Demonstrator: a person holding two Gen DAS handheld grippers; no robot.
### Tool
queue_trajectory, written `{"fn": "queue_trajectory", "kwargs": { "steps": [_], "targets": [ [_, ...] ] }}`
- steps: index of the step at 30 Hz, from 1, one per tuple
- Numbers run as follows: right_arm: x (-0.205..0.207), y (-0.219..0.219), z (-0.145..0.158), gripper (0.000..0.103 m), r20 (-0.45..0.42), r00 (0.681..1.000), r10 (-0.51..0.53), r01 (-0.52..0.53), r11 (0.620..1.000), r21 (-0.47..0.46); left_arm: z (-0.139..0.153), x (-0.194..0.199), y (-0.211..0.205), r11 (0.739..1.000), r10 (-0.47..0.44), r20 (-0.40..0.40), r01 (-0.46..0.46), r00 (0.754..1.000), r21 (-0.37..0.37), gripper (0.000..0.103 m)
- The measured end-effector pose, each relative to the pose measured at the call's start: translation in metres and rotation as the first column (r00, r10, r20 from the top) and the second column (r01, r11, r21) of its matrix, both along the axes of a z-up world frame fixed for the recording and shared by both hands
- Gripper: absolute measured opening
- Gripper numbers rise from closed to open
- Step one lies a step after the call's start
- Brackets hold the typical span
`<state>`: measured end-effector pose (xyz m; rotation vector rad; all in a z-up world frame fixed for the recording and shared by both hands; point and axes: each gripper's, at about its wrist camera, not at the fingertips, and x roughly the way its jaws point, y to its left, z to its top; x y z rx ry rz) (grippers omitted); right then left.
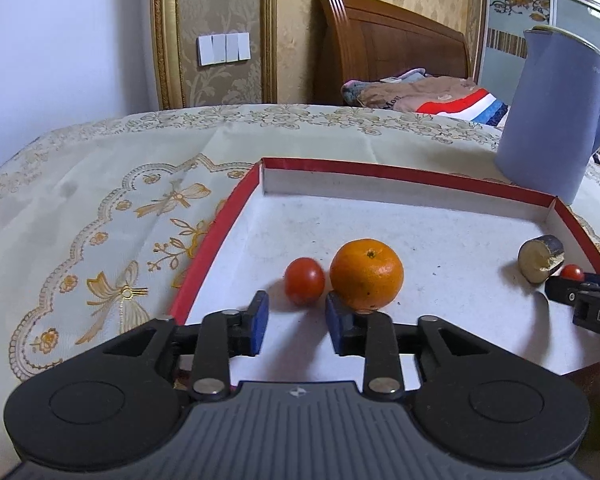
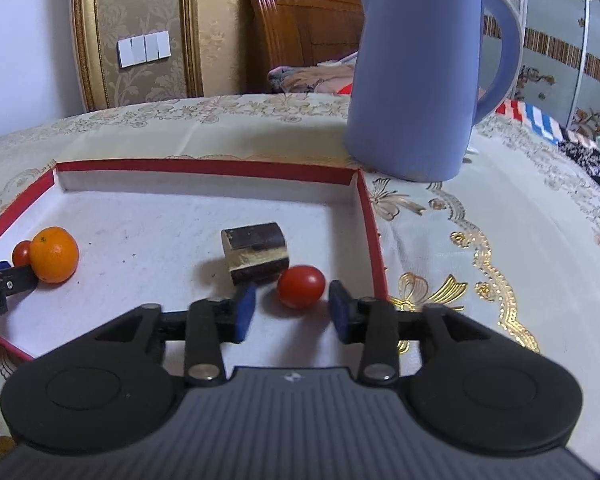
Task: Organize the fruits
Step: 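Open the left gripper beside the orange while the right releases its tomato in the tray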
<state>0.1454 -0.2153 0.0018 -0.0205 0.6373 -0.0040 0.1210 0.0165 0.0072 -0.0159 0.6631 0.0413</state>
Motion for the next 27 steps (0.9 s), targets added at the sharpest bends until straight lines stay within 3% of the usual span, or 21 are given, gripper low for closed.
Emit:
{"fn": "queue_trajectory", "kwargs": {
  "steps": [2,4,11,13,15,21,27],
  "targets": [
    [-0.003,0.001,0.001,0.052,0.010,1.000,-0.002,0.002,1.000,-0.006,-0.001,-0.003,0.000,1.000,0.013,0.008,-0.013,1.000,0.014,0.056],
    [-0.005,0.000,0.001,0.055,0.013,1.000,0.003,-0.003,1.000,0.005,0.001,-0.006,0.000,1.000,0.011,0.032,-0.011,0.999,0.012,0.067],
    [-0.012,0.000,0.000,0.063,0.014,1.000,0.017,-0.017,0.999,0.028,0.002,-0.011,-0.006,0.999,-0.004,0.056,0.001,0.998,0.048,0.069],
    [-0.016,0.001,0.000,0.070,0.029,0.999,0.030,-0.031,0.999,0.040,0.002,-0.011,-0.005,0.999,-0.006,0.055,0.003,0.998,0.043,0.069],
    [-0.023,0.003,0.000,0.088,0.060,0.998,0.023,-0.024,0.999,0.025,0.001,-0.013,-0.005,0.999,-0.009,0.052,0.007,0.999,0.035,0.073],
    [-0.035,0.007,-0.001,0.093,0.086,0.996,0.037,-0.037,0.999,0.003,0.002,-0.021,-0.007,0.999,-0.016,0.079,0.012,0.997,0.052,0.077],
    [-0.042,0.007,-0.001,0.098,0.096,0.994,0.049,-0.051,0.999,0.017,0.005,-0.032,-0.003,1.000,-0.029,0.102,0.028,0.994,0.014,0.077]
  ]
}}
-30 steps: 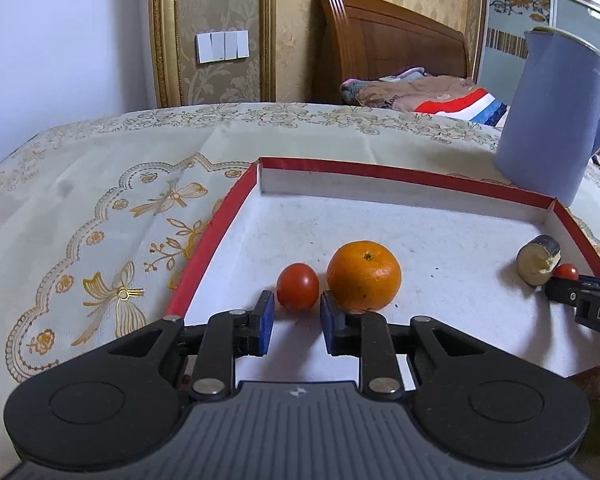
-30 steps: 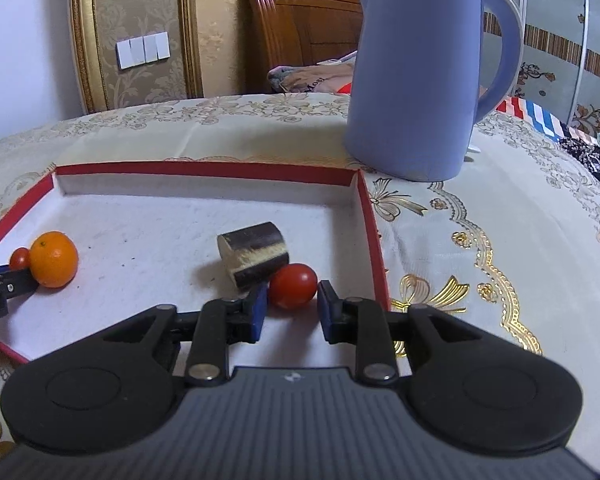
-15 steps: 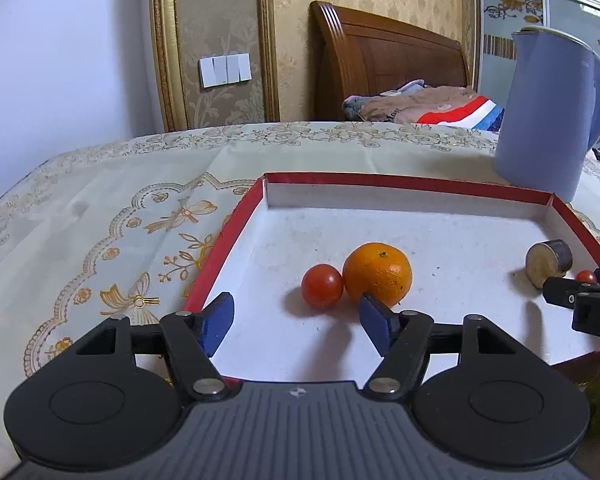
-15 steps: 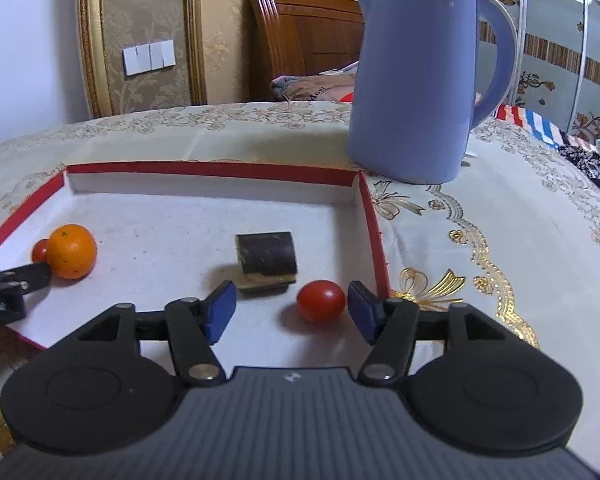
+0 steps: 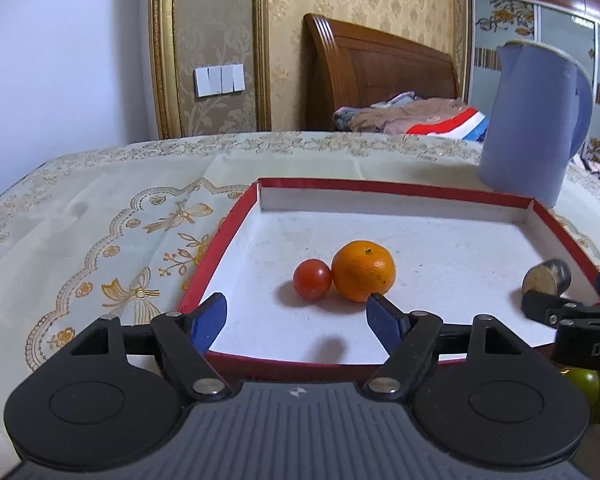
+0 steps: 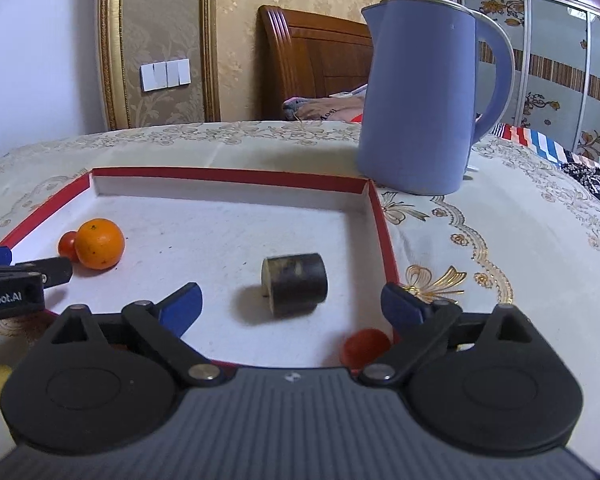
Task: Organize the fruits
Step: 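Open the left gripper beside the orange while the right releases its tomato in the tray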
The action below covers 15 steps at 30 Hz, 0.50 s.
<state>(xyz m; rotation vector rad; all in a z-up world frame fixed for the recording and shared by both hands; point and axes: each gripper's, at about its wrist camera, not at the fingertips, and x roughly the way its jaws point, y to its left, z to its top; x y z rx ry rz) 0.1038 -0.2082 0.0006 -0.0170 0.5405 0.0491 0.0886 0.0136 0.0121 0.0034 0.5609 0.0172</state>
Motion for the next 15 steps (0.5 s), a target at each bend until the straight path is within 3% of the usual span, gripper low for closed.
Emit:
{"fn": "queue_trajectory", "kwargs": {
  "steps": [3,15],
  "targets": [
    [-0.002,0.000,0.000,0.100,0.007,1.000,0.003,-0.003,1.000,0.005,0.000,-0.005,0.002,1.000,0.002,0.001,-0.002,1.000,-0.014,0.078],
    [-0.016,-0.001,0.000,0.103,0.031,0.999,0.021,-0.022,0.999,0.023,0.002,-0.034,-0.002,0.999,-0.009,0.072,0.006,0.997,0.045,0.084]
  ]
}}
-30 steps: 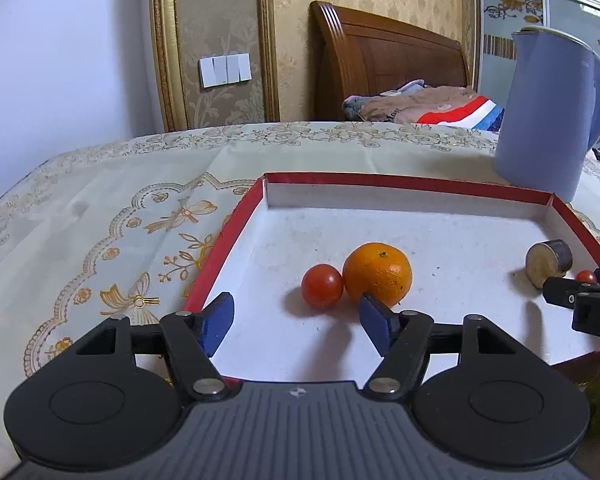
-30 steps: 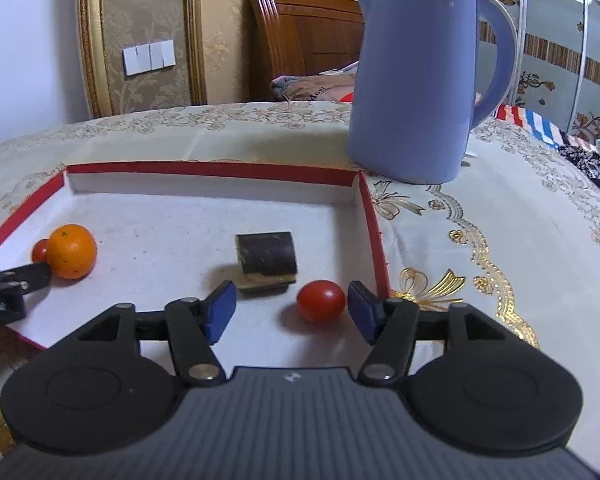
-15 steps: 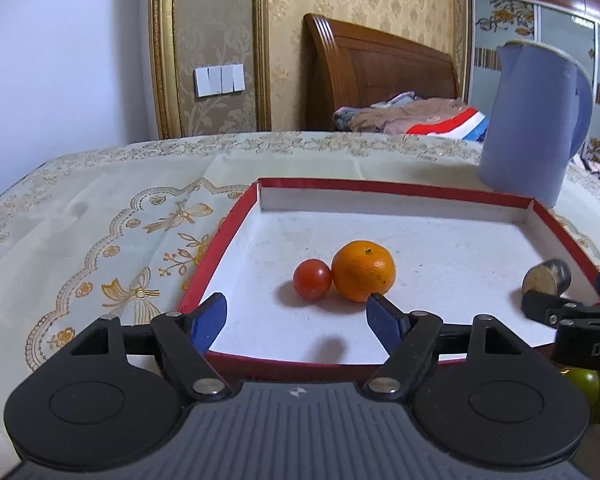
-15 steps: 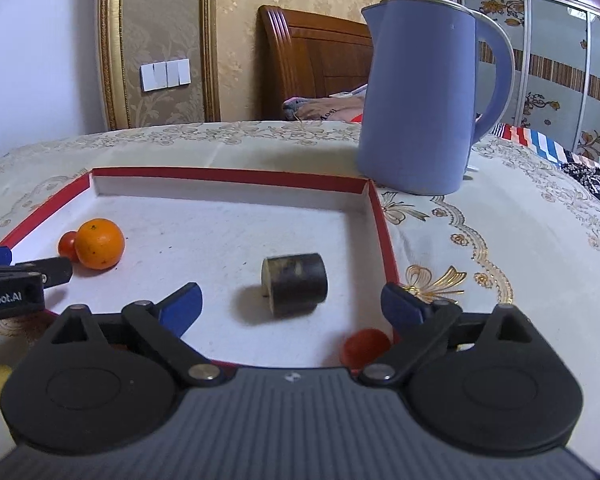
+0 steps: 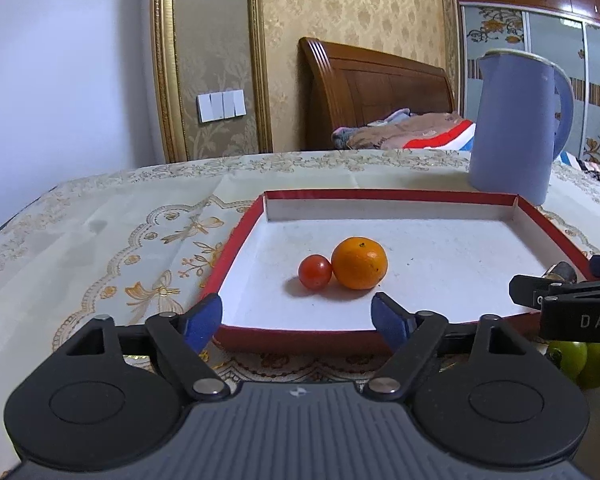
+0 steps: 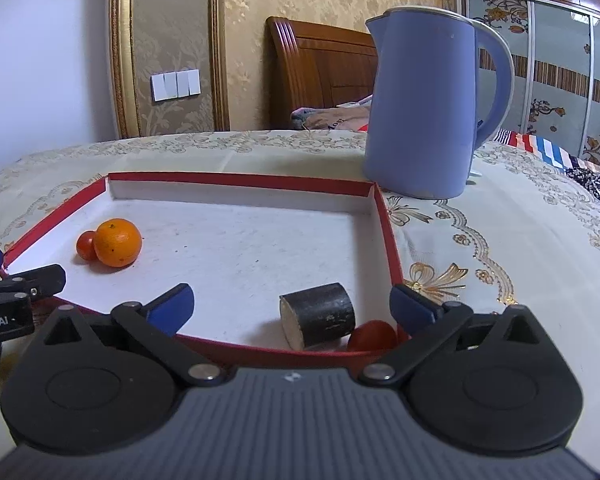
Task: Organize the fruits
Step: 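Open the left gripper beside the orange while the right releases its tomato in the tray, then withdraw both grippers from the tray toward the fruits on the table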
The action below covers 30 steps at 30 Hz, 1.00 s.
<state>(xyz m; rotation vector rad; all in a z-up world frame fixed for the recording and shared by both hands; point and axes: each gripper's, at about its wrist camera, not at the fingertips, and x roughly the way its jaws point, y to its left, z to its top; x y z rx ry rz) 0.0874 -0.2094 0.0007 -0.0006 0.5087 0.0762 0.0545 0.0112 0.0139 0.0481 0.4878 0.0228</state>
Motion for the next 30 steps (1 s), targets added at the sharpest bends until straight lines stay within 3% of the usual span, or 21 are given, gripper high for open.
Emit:
{"fn": "queue_trajectory", "kwargs": {
  "steps": [8,23,30],
  "targets": [
    [-0.011,-0.003,0.001,0.103,0.013,1.000,0.009,-0.010,1.000,0.022,0.002,-0.008,0.011,0.999,0.010,-0.001,-0.010,1.000,-0.050,0.085],
    [-0.029,-0.009,0.003,0.103,0.034,0.999,0.017,-0.019,0.998,0.058,0.001,-0.036,0.018,0.999,-0.006,0.027,0.008,1.000,-0.045,0.085],
    [-0.055,-0.010,0.000,0.103,0.028,0.998,0.063,-0.065,0.996,0.066,0.001,-0.044,0.022,0.998,-0.011,0.029,0.012,1.000,-0.060,0.085]
  ]
}}
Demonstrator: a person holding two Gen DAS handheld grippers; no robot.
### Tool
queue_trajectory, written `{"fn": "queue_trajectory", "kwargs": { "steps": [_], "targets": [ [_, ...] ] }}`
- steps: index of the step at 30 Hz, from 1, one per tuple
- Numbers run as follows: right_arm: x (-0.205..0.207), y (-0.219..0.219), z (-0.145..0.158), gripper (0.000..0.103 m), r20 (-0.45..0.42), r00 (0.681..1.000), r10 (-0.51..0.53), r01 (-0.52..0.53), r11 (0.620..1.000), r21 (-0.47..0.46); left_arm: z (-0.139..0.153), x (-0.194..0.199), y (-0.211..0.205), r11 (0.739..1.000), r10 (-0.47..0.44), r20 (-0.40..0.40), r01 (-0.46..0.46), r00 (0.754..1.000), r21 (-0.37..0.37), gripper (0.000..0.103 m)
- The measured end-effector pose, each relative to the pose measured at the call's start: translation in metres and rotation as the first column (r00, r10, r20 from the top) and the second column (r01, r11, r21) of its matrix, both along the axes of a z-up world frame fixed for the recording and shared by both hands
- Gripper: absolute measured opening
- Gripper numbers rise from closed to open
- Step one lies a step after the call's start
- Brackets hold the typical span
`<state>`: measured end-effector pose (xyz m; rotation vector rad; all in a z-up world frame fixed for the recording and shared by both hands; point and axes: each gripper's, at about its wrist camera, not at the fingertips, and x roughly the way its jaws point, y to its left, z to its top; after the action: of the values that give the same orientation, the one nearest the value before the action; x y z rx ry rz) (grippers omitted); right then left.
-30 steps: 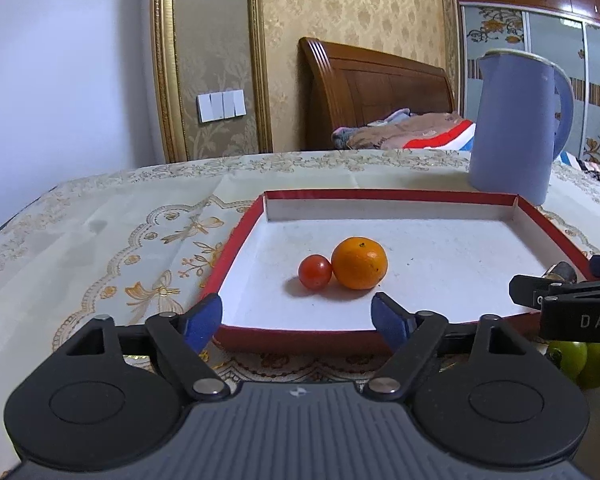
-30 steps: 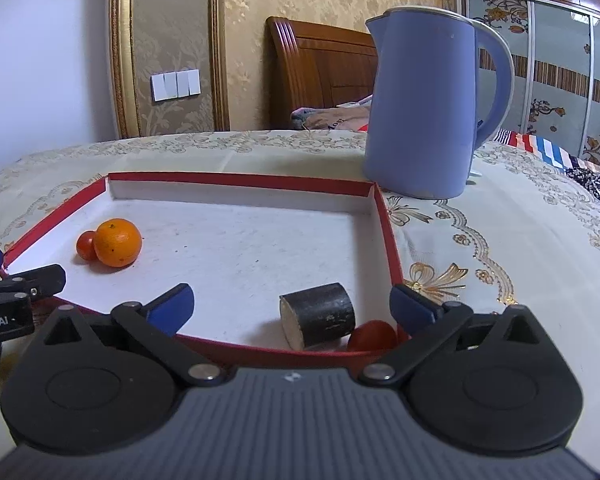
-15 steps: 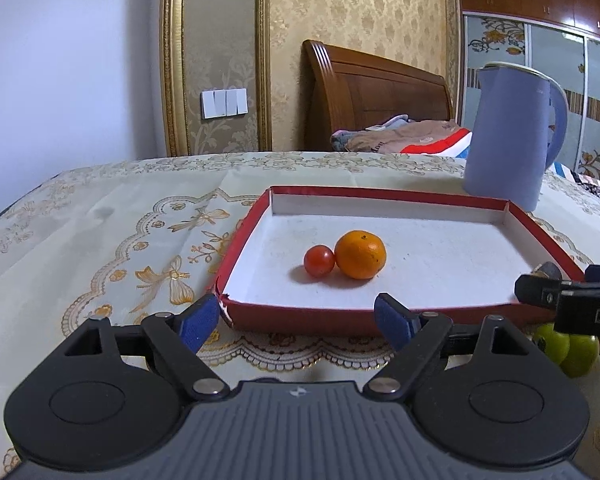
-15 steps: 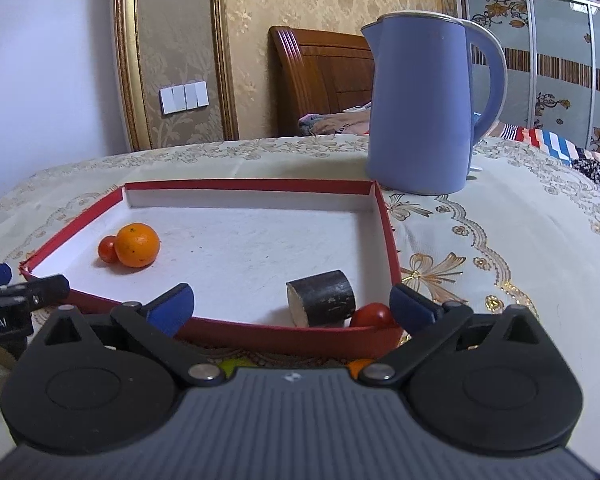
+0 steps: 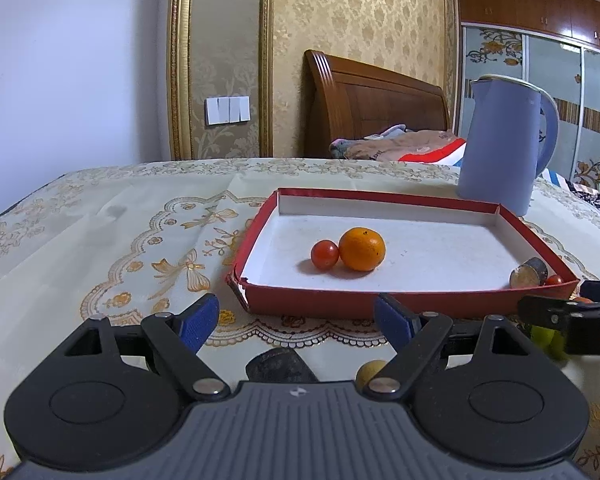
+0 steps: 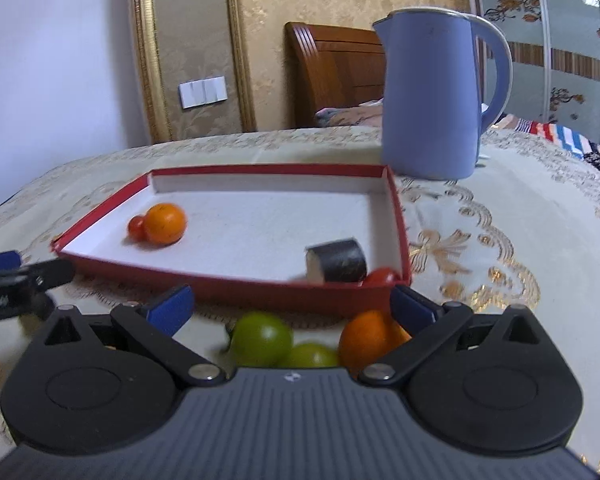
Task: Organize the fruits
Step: 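Withdraw both grippers from the tray toward the fruits on the table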
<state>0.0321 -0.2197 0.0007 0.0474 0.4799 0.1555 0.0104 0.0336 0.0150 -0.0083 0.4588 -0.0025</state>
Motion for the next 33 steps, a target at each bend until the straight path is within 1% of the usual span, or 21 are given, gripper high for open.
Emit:
{"fn": "queue_trajectory", "kwargs": {
  "steps": [2,4,7,8,9,10,11,13,14,15,16,19,21,24,26,28,31,33],
  "targets": [
    [-0.005,-0.002,0.001,0.103,0.015,1.000,0.000,0.000,1.000,0.012,0.000,-0.003,0.001,1.000,-0.002,0.002,0.002,1.000,0.002,0.085],
    [-0.007,-0.006,-0.001,0.103,0.002,1.000,0.004,-0.004,1.000,0.029,-0.001,-0.008,0.003,1.000,-0.007,0.003,0.007,1.000,0.006,0.085],
    [-0.011,-0.014,-0.002,0.103,0.006,1.000,-0.005,0.004,0.998,0.067,-0.005,-0.021,0.010,1.000,-0.010,0.015,0.010,1.000,0.001,0.085],
    [-0.011,-0.016,-0.003,0.103,-0.003,1.000,-0.008,0.008,0.997,0.082,-0.006,-0.025,0.015,1.000,-0.013,0.017,0.013,1.000,-0.023,0.087],
    [-0.010,-0.018,-0.004,0.103,-0.009,1.000,-0.012,0.012,0.995,0.094,-0.007,-0.028,0.022,0.998,-0.016,0.016,0.017,1.000,-0.064,0.089],
    [-0.011,-0.020,-0.004,0.103,-0.009,1.000,-0.020,0.020,0.994,0.104,-0.007,-0.031,0.032,0.992,-0.008,0.019,0.010,1.000,-0.125,0.092],
    [-0.010,-0.022,-0.004,0.103,-0.010,1.000,-0.023,0.024,0.993,0.112,-0.007,-0.034,0.043,0.983,0.028,0.030,-0.022,0.999,-0.184,0.092],
    [-0.010,-0.022,-0.004,0.103,-0.013,1.000,-0.027,0.028,0.994,0.110,-0.008,-0.035,0.054,0.969,0.081,0.025,-0.073,0.996,-0.237,0.093],
    [-0.010,-0.021,-0.004,0.103,-0.012,1.000,-0.026,0.027,0.994,0.107,-0.009,-0.034,0.057,0.965,0.084,0.013,-0.078,0.996,-0.249,0.093],
    [-0.010,-0.021,-0.004,0.103,-0.011,1.000,-0.025,0.026,0.994,0.105,-0.009,-0.033,0.056,0.966,0.074,0.006,-0.071,0.997,-0.249,0.093],
    [-0.011,-0.021,-0.004,0.103,-0.012,1.000,-0.027,0.028,0.994,0.104,-0.009,-0.032,0.053,0.971,0.066,0.005,-0.063,0.998,-0.233,0.093],
    [-0.013,-0.024,-0.005,0.103,-0.020,0.999,-0.036,0.038,0.993,0.115,-0.008,-0.032,0.041,0.985,0.039,0.017,-0.036,0.999,-0.167,0.093],
    [-0.016,-0.031,-0.007,0.103,-0.030,0.998,-0.046,0.050,0.988,0.144,-0.007,-0.032,0.039,0.988,0.034,0.015,-0.031,0.999,-0.152,0.093],
    [-0.022,-0.044,-0.010,0.103,-0.030,0.996,-0.084,0.088,0.974,0.211,-0.009,-0.031,0.041,0.986,0.043,-0.003,-0.043,0.999,-0.163,0.093],
    [-0.023,-0.050,-0.012,0.103,-0.046,0.993,-0.113,0.120,0.966,0.229,-0.010,-0.030,0.042,0.986,0.046,-0.011,-0.048,0.999,-0.163,0.093],
    [-0.027,-0.053,-0.013,0.103,-0.057,0.993,-0.105,0.115,0.966,0.231,-0.010,-0.030,0.041,0.986,0.047,-0.015,-0.049,0.999,-0.157,0.093],
    [-0.037,-0.055,-0.012,0.103,-0.046,0.993,-0.109,0.117,0.971,0.210,-0.011,-0.030,0.042,0.986,0.042,-0.019,-0.045,0.999,-0.162,0.093],
    [-0.040,-0.056,-0.014,0.103,-0.077,0.991,-0.105,0.118,0.976,0.184,-0.012,-0.027,0.042,0.985,0.043,-0.034,-0.048,0.998,-0.164,0.093]
  ]
}}
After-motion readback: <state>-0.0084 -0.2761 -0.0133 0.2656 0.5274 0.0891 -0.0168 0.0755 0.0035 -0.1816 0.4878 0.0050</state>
